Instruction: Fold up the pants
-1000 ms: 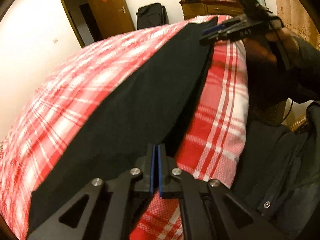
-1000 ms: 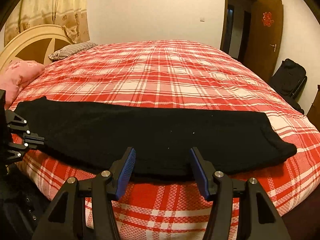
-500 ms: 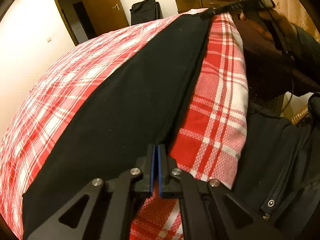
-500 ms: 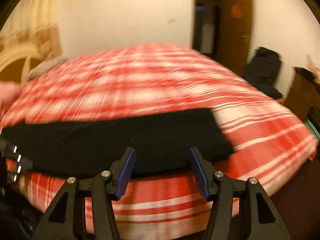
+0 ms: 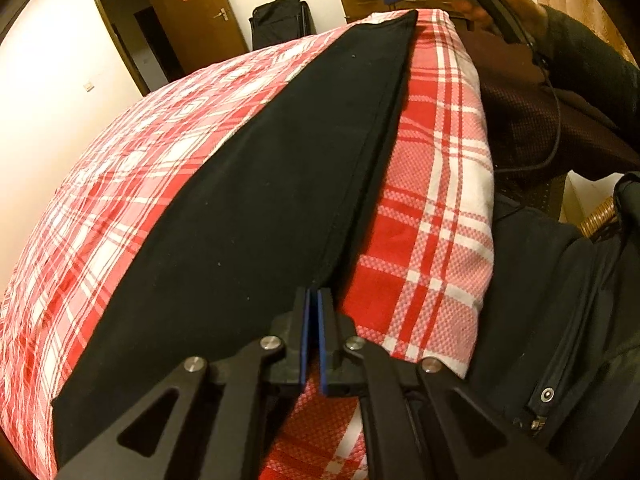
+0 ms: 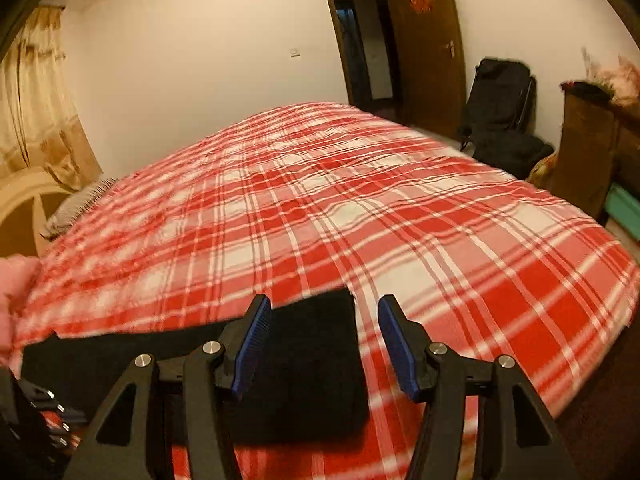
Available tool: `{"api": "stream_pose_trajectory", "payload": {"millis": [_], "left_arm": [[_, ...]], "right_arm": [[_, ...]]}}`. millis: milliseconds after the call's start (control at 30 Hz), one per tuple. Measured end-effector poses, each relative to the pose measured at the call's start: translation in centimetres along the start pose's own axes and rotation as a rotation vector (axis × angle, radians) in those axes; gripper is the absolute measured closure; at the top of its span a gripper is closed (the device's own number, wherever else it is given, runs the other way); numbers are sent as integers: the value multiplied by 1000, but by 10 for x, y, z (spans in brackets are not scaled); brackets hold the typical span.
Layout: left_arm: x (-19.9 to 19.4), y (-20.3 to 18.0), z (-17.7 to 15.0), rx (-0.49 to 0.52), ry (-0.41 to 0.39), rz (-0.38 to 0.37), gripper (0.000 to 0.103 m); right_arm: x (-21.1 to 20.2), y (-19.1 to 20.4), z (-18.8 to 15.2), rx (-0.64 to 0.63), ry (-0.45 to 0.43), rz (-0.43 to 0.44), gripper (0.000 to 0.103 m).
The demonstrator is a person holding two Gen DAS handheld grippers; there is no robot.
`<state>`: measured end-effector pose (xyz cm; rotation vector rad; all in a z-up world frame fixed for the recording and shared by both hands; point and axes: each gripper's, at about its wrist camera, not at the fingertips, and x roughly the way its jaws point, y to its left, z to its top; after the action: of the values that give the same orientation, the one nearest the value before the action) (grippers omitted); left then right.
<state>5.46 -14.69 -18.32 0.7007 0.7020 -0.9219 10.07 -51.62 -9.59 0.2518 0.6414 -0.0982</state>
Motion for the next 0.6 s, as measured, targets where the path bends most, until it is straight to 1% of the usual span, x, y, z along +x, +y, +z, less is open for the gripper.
{"api": "stream_pose_trajectory", "payload": {"millis": [67, 100, 133, 167, 233, 267, 300, 333, 367, 433, 467, 500, 600], "left_arm": [[-5, 0, 0, 1, -11, 1, 94], [-10, 1, 0, 3, -23, -20, 89], [-15, 3, 1, -2, -35, -33, 82], [-22, 7, 1, -16, -51, -34, 77], [-33, 15, 3, -36, -93, -41, 60], [-39, 21, 3, -53, -120, -40, 54], [-44, 32, 4, -84, -149, -17, 44], [-46, 38, 5, -104, -164, -3, 41], [-47, 48, 5, -133, -179, 12, 41], [-40, 68, 6, -197, -171, 51, 41], [-35, 75, 6, -222, -155, 69, 41], [-27, 84, 5, -245, -134, 72, 41], [-2, 95, -2, -285, -63, 45, 41]], "right_arm": [[6, -4, 8, 5, 10, -21, 45], [12, -6, 12, 9, 28, -24, 45], [19, -8, 14, 15, 56, -17, 46], [24, -9, 14, 17, 75, -11, 46], [36, -10, 13, 12, 116, -3, 48], [39, -11, 11, 12, 129, -1, 51], [44, -12, 10, 18, 144, 4, 53], [50, -14, 8, 32, 167, 21, 53], [53, -14, 6, 39, 183, 39, 54], [60, -14, 4, 38, 208, 61, 58], [62, -12, 3, 29, 216, 62, 65], [65, -8, 2, 10, 227, 60, 77], [66, -3, 1, -32, 222, 6, 90]]}}
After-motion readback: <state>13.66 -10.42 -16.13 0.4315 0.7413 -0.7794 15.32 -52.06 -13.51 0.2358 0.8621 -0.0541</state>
